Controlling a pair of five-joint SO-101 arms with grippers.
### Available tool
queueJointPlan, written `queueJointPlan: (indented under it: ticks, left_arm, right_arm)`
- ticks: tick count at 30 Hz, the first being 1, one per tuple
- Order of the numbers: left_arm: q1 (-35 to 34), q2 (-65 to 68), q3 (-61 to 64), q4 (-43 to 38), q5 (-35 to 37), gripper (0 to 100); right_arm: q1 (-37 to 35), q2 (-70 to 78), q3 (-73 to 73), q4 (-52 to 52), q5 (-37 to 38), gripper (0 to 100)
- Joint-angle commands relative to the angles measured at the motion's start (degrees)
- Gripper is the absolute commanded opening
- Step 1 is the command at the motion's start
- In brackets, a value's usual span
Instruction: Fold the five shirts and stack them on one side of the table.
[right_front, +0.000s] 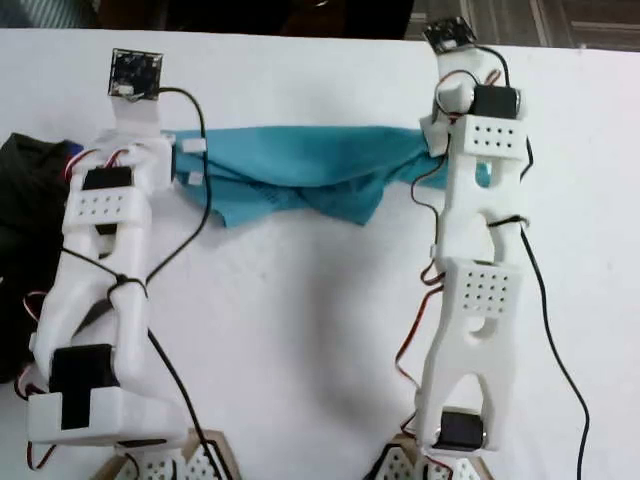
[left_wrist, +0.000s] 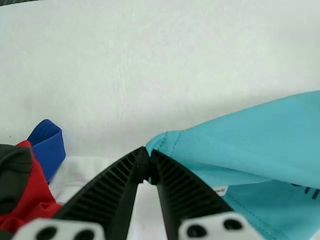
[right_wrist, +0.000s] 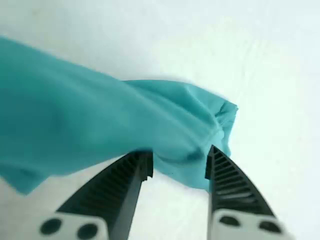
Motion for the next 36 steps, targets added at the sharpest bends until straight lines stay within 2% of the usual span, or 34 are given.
queueJointPlan:
  ticks: [1,4,6,12,15,21,25,30,36]
  left_arm:
    - [0.35,-0.53,-2.95,0.18,0.70,3]
    - [0.35,-0.53,-2.95,0.18,0.70,3]
    - [0.35,-0.53,-2.95,0.18,0.70,3]
    - [0.00,-0.53,-3.03,0.18,0.62,3]
    - [0.00,-0.53,-3.03,0.18,0.62,3]
    - [0.26,-0.44,-3.03,0.18,0.62,3]
    - [0.35,-0.44,-2.95,0.18,0.62,3]
    - [0.26,-0.44,-2.95,0.18,0.62,3]
    - [0.26,-0.44,-2.95,0.18,0.62,3]
  right_arm:
    - [-2.86,-0.75,-8.18,5.05,0.09,25.8]
    - [-4.44,-0.75,-11.34,7.52,0.09,34.4]
    - [-5.93,-0.84,-11.60,7.87,0.09,35.6]
    - [-11.47,-3.12,-5.98,8.22,0.09,25.5]
    - [-14.46,-10.33,7.56,8.22,-0.62,24.5]
    - [-18.59,-24.75,43.34,5.32,-7.30,27.6]
    - [-19.30,-26.07,53.01,-3.38,-10.37,27.6]
    - [-20.26,-21.76,55.38,-7.08,-16.97,27.6]
    - [-20.09,-16.13,45.63,-7.08,-17.76,27.6]
